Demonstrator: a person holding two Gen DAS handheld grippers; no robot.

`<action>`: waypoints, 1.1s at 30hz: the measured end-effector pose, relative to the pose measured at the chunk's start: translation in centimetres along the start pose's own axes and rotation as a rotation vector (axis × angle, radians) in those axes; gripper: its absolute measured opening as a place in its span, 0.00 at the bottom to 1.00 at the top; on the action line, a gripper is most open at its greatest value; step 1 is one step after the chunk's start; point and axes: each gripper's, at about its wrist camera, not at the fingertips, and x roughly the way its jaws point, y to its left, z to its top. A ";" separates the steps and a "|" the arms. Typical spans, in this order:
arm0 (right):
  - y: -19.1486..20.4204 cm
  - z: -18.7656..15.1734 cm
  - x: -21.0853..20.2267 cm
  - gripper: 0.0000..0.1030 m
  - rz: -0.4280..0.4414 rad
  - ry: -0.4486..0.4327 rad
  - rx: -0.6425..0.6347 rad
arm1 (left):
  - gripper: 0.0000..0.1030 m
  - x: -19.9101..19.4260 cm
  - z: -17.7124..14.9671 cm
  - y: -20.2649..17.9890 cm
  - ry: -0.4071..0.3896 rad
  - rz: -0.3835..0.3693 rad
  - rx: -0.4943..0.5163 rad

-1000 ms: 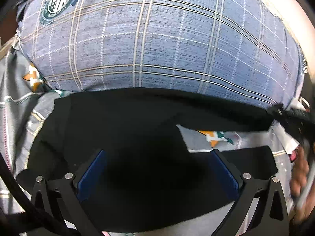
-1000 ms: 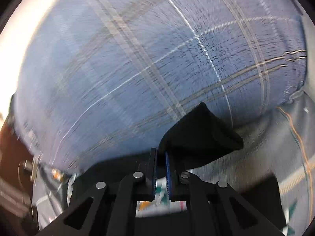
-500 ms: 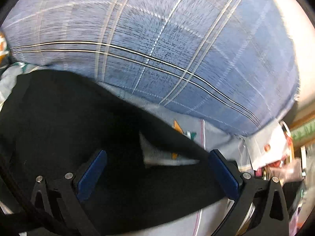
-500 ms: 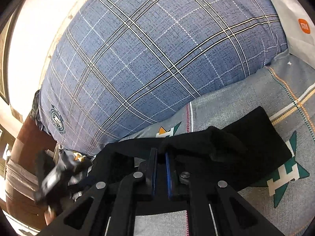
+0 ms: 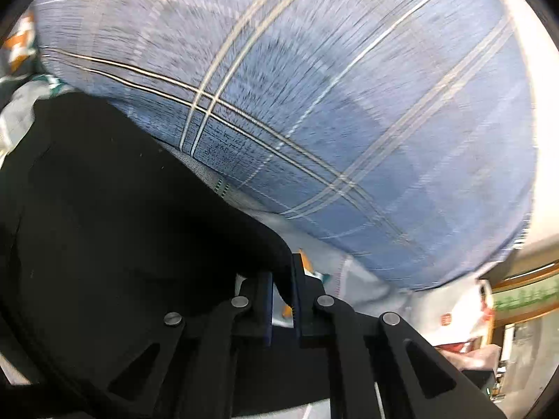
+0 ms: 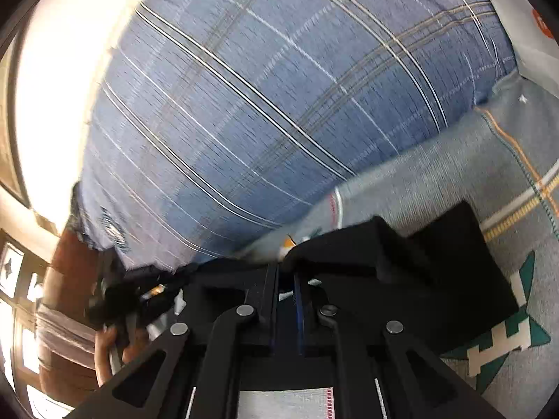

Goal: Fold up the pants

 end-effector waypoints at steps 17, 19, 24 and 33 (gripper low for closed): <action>-0.8 -0.8 -4.2 0.08 0.023 -0.025 -0.097 | 0.08 -1.8 -11.4 1.7 0.009 0.004 0.105; -3.5 -2.2 -3.3 0.08 -0.051 0.053 0.003 | 0.08 -1.0 -12.4 2.0 0.033 0.026 0.135; -6.5 -3.9 -2.2 0.08 -0.112 0.128 0.096 | 0.08 0.7 -13.7 2.9 0.080 0.036 0.101; -7.0 -3.6 -2.4 0.08 -0.235 0.136 0.105 | 0.08 1.9 -14.4 2.4 0.077 0.081 0.191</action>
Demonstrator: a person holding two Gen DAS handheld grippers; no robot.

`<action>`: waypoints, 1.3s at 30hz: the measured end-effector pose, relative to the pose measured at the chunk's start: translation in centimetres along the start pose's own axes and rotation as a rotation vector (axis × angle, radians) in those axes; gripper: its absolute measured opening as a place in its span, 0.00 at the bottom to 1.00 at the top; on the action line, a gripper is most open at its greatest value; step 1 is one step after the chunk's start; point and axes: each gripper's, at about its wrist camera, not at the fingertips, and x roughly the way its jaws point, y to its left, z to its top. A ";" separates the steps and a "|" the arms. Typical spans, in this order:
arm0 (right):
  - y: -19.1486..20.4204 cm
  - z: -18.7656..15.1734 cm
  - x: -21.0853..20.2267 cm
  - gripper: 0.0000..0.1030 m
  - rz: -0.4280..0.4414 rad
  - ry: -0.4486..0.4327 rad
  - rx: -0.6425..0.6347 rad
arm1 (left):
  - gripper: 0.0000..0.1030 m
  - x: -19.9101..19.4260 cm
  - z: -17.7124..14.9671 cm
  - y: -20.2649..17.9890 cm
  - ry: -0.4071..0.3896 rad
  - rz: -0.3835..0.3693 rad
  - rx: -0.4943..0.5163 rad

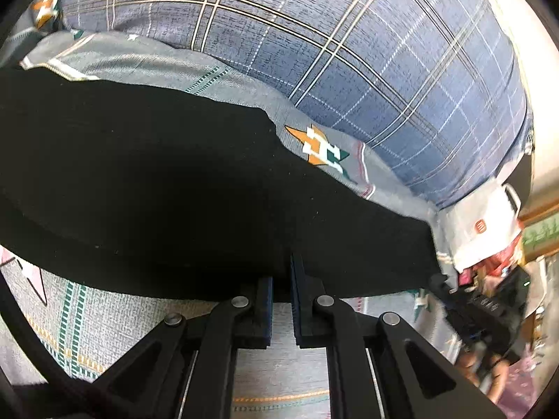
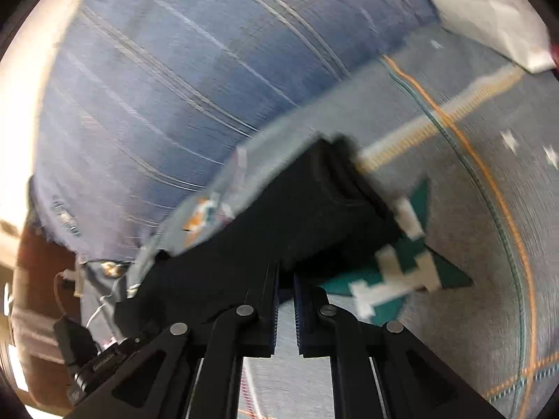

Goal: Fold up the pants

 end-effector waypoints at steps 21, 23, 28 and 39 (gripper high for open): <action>4.8 -0.3 -4.7 0.88 0.220 -0.210 -0.124 | 0.66 -8.4 2.7 7.1 -0.108 0.028 0.000; 5.6 -1.0 -3.6 0.88 0.246 -0.180 -0.146 | 0.66 -9.3 2.8 9.2 -0.145 0.057 -0.009; 10.7 -4.4 0.8 0.87 0.293 -0.067 -0.305 | 0.66 -10.7 1.6 15.6 -0.236 0.150 -0.171; 23.7 -14.1 11.0 0.69 0.262 0.194 -0.748 | 0.66 -12.9 5.6 23.0 -0.243 0.074 -0.396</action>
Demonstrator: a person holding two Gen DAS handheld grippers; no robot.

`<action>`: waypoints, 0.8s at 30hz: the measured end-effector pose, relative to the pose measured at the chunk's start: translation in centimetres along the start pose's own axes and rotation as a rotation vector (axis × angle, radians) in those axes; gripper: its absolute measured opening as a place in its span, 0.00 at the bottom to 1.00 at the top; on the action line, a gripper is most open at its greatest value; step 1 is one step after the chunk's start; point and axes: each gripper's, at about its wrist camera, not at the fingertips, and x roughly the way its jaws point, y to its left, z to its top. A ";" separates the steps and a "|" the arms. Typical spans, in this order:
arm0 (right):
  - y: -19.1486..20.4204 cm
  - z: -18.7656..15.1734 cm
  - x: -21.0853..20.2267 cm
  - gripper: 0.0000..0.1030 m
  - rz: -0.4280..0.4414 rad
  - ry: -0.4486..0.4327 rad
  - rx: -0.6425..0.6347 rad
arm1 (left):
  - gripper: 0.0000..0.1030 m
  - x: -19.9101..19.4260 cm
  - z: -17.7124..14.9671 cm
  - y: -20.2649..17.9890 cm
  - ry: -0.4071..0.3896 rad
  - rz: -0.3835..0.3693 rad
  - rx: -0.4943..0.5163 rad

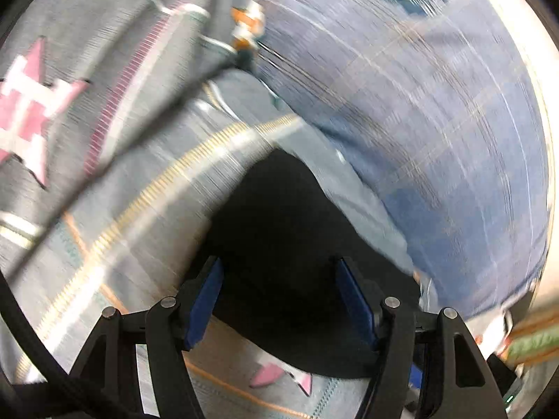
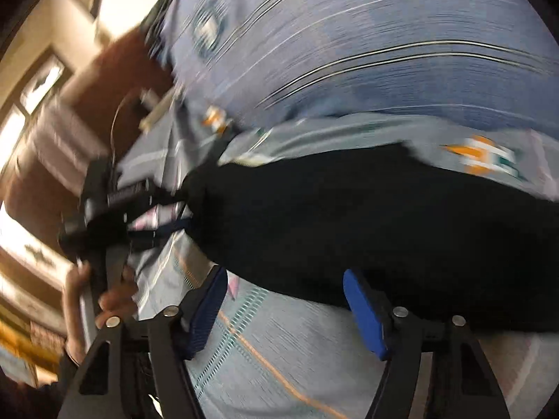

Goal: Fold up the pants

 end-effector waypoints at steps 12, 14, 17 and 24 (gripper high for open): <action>4.6 2.2 8.1 0.62 -0.141 0.102 -0.207 | 0.54 3.1 4.5 -0.6 0.226 0.027 0.083; 5.3 1.7 8.3 0.51 -0.214 0.093 -0.254 | 0.52 2.6 4.5 -0.8 0.214 0.029 0.093; 6.1 1.6 8.8 0.32 -0.248 0.108 -0.280 | 0.33 2.3 4.4 -1.2 0.201 0.031 0.099; 8.4 1.6 7.8 0.06 -0.318 0.104 -0.333 | 0.11 -1.6 3.8 -2.1 0.161 -0.035 0.149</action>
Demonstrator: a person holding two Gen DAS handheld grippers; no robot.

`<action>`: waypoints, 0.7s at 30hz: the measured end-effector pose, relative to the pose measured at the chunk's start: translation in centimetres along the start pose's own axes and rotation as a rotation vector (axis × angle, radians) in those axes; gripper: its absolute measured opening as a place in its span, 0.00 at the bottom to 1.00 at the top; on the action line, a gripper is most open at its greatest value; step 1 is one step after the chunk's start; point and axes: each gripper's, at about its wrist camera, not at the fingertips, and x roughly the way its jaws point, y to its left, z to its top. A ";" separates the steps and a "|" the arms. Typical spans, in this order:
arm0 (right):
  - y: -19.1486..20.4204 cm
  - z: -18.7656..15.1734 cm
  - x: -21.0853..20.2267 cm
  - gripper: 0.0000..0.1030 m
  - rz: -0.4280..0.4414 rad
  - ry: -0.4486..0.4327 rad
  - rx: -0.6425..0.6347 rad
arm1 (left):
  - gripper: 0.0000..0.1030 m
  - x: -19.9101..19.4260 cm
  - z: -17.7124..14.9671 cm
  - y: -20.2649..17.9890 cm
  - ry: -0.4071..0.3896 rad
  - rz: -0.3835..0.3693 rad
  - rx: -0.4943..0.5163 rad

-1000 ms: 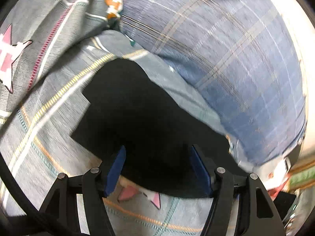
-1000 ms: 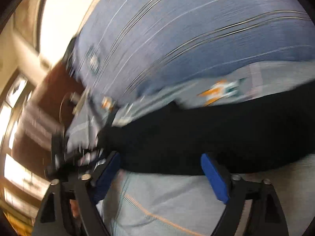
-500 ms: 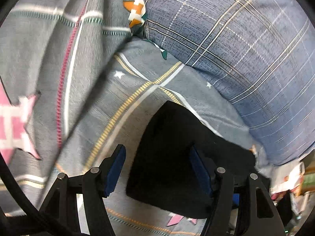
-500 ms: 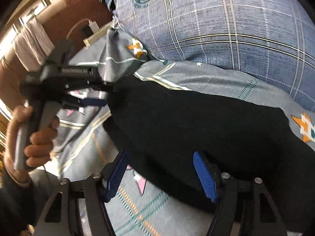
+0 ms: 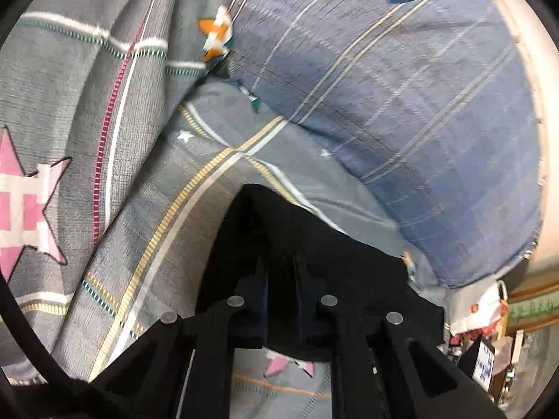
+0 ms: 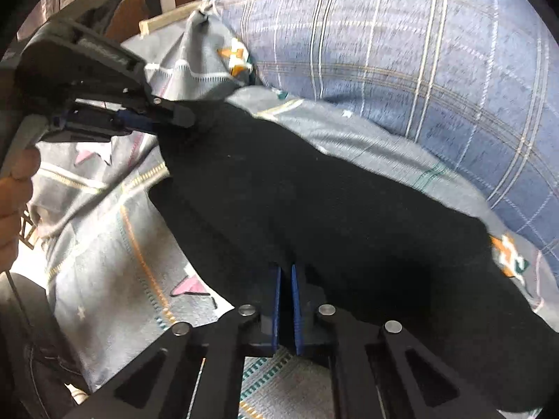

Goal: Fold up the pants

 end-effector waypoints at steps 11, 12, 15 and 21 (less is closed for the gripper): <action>0.2 -1.5 -1.2 0.07 0.074 -0.002 0.126 | 0.26 2.9 -2.2 1.2 0.147 0.243 0.078; 0.2 -1.8 -0.4 0.10 0.080 0.020 0.137 | 0.34 3.1 -2.2 1.2 0.147 0.269 0.084; -0.6 -2.1 -0.2 0.10 0.123 0.019 0.208 | 0.37 2.0 -2.1 0.9 0.079 0.276 0.083; -4.6 -3.3 -5.4 0.16 0.308 -0.079 0.374 | 0.68 -1.2 -3.4 -3.6 -0.157 0.293 0.252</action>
